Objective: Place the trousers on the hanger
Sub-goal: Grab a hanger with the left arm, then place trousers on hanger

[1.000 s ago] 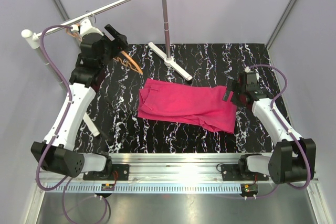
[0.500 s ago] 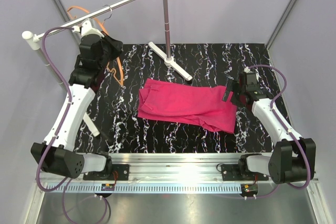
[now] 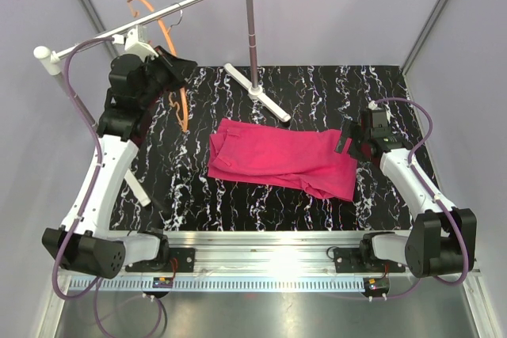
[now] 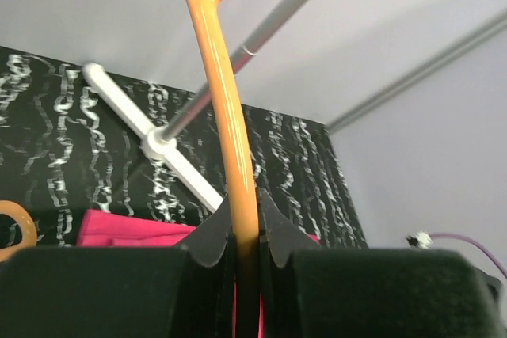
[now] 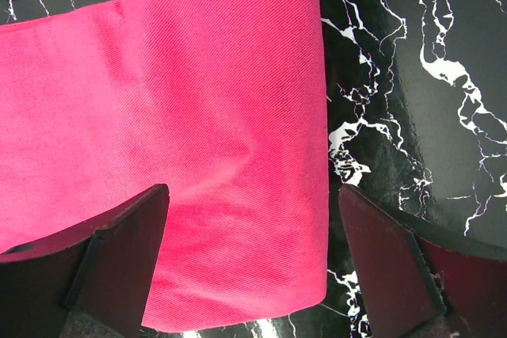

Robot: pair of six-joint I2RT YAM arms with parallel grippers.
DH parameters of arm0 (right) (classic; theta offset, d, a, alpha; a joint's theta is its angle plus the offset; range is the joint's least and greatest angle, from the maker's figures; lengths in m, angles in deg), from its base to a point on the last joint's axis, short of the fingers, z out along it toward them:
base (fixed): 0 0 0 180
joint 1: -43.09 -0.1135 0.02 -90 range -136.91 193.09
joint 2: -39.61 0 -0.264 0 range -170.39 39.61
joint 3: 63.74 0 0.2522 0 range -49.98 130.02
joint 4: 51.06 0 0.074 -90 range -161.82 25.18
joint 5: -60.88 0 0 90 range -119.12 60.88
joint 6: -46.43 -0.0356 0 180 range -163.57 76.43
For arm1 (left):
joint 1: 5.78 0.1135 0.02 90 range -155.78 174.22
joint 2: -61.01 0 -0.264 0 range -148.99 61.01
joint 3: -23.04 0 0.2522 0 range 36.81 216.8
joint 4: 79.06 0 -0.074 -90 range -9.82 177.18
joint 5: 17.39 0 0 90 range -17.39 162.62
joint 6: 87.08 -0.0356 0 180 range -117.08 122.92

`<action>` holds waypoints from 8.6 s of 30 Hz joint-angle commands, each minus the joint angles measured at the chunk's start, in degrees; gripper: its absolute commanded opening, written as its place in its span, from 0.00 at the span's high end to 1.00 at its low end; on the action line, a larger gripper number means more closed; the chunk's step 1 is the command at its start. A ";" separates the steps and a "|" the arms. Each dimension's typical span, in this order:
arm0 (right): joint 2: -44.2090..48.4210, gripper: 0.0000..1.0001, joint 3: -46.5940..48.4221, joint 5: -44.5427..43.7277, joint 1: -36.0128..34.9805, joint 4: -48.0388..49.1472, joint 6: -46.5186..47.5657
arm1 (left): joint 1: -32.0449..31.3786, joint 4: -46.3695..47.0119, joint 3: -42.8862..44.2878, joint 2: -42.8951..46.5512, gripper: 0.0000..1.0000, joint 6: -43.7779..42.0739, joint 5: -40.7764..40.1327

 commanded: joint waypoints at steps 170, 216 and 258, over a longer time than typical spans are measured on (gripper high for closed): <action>-8.53 0.28 -0.62 37.55 -12.08 36.11 -12.81 | -28.17 109.62 -39.58 -42.33 1.00 34.95 24.85; -10.93 1.00 0.96 37.73 -14.11 39.03 -12.21 | -31.25 109.54 -39.92 -42.07 0.41 36.53 27.66; -8.28 1.00 -2.47 37.11 -12.79 40.78 -13.61 | -22.63 55.46 -35.53 -28.00 0.30 13.67 11.13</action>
